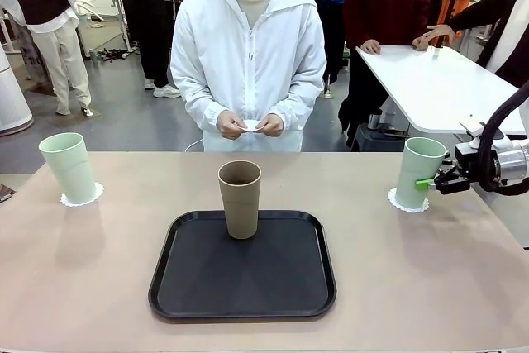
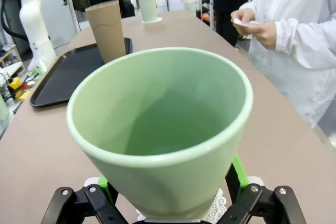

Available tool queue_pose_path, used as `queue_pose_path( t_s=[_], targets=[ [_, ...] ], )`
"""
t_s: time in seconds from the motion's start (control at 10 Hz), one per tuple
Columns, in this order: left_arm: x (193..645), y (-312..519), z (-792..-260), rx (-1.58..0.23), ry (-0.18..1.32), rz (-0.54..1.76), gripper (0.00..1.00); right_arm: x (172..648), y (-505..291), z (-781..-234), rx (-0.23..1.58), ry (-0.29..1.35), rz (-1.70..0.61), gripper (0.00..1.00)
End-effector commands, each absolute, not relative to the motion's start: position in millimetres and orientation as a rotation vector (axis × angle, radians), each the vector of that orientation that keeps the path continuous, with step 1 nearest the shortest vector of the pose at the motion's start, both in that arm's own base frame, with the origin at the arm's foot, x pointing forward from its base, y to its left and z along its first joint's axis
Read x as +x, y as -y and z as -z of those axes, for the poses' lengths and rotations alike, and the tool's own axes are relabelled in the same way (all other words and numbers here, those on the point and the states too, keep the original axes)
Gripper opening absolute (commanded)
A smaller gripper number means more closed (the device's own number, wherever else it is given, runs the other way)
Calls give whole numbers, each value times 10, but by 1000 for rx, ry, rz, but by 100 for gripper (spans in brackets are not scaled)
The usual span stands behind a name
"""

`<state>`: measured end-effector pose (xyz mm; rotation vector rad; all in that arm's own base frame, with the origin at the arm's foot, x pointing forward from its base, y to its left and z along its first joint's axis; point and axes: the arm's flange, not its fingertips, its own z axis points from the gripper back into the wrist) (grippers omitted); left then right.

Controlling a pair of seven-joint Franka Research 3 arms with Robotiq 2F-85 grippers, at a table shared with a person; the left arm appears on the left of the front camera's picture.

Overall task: Place coasters on the table and set cups on them.
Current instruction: Take one Reusable plastic cup from the Flat Tray and place it on a coaster set by the human.

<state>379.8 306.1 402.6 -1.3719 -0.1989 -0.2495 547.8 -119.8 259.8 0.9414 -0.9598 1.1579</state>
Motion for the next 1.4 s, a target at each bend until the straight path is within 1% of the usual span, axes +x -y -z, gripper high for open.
queue_pose_path(
  t_s=[0.0,0.1,0.5,0.8,1.0,1.1,1.2,1.3],
  targets=[
    [3792,-3064,-4046,-1364,197,244,100,5533,1208,-2655,918,866,-1158,100],
    [3792,-3064,-4046,-1364,197,244,100,5528,1219,-2656,906,811,-1149,100],
    [3792,-3064,-4046,-1364,197,244,100,5485,1303,-2677,822,697,-1134,100],
    [3792,-3064,-4046,-1364,197,244,100,5368,1438,-2826,733,576,-1096,100],
    [3792,-3064,-4046,-1364,197,244,100,5146,1512,-3221,635,452,-954,100],
    [3792,-3064,-4046,-1364,197,244,100,5021,1520,-3479,559,390,-837,100],
    [3792,-3064,-4046,-1364,197,244,100,4953,1506,-3710,510,361,-786,100],
    [3792,-3064,-4046,-1364,197,244,100,4832,1447,-3966,447,271,-692,100]
  ],
)
